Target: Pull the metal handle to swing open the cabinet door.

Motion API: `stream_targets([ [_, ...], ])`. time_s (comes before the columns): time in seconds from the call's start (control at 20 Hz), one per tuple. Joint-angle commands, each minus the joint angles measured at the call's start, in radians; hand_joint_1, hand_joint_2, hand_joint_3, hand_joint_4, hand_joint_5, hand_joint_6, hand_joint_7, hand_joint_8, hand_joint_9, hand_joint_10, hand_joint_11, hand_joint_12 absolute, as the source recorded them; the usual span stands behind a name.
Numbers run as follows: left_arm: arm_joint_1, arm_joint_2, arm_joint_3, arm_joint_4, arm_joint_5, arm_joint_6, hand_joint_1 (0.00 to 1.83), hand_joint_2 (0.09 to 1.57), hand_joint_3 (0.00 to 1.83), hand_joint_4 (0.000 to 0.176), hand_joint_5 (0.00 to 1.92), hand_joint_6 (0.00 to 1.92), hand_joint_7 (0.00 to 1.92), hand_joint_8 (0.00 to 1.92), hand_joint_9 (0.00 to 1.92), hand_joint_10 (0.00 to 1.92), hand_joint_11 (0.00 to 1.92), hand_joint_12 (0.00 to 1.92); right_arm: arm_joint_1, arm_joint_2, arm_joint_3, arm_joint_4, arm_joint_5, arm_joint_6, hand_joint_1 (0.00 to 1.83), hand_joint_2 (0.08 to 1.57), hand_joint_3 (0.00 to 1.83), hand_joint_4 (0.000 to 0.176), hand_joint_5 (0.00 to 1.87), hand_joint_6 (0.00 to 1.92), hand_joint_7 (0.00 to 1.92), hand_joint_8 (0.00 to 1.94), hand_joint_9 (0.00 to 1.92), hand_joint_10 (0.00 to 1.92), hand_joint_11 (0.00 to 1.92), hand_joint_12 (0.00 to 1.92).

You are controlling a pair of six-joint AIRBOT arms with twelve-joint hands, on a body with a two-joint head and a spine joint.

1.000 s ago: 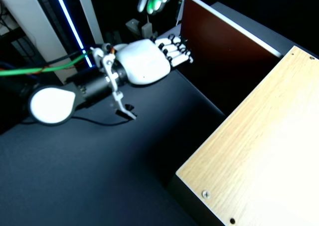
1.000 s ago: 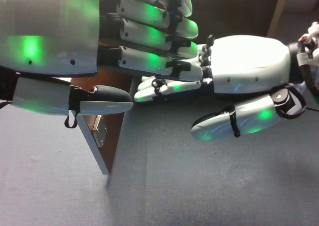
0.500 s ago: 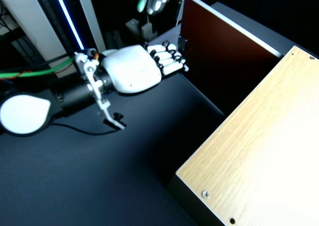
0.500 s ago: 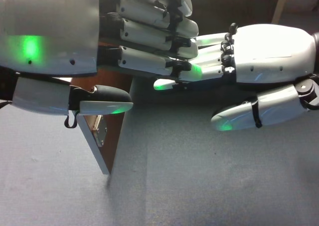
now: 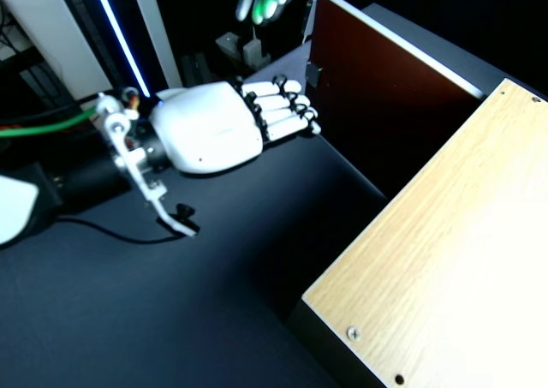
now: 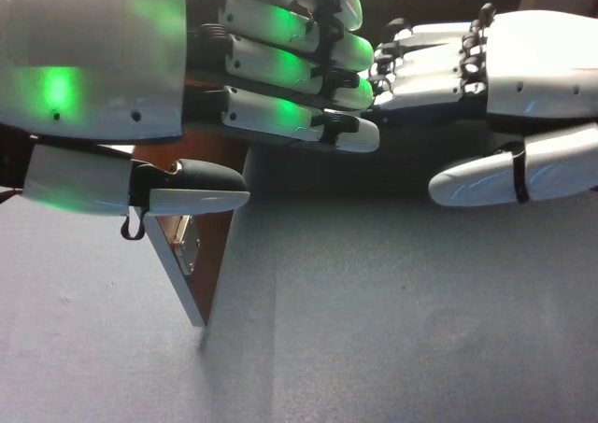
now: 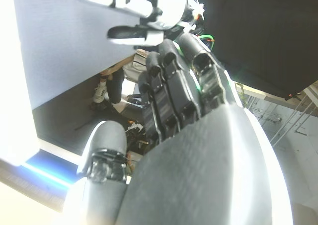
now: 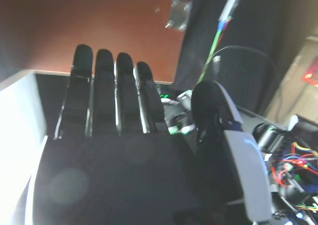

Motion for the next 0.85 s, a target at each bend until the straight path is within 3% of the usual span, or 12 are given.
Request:
stream_targets([
  [0.0,-0.010,0.006,-0.003,-0.095,-0.021,0.006,0.00,1.57,0.16,0.000,0.44,0.00,0.49,0.00,0.44,0.00,0.04,0.89,0.015,0.009,-0.006,0.093,0.079,0.003,0.00,1.54,0.00,0.000,0.16,0.00,0.21,0.00,0.20,0.00,0.00,0.64],
  [0.8,-0.010,0.006,-0.003,-0.095,-0.021,0.006,0.00,1.57,0.16,0.000,0.45,0.00,0.50,0.00,0.46,0.00,0.06,0.89,0.050,0.040,-0.011,0.201,0.127,0.006,0.00,1.54,0.00,0.000,0.17,0.00,0.21,0.00,0.20,0.00,0.00,0.63],
])
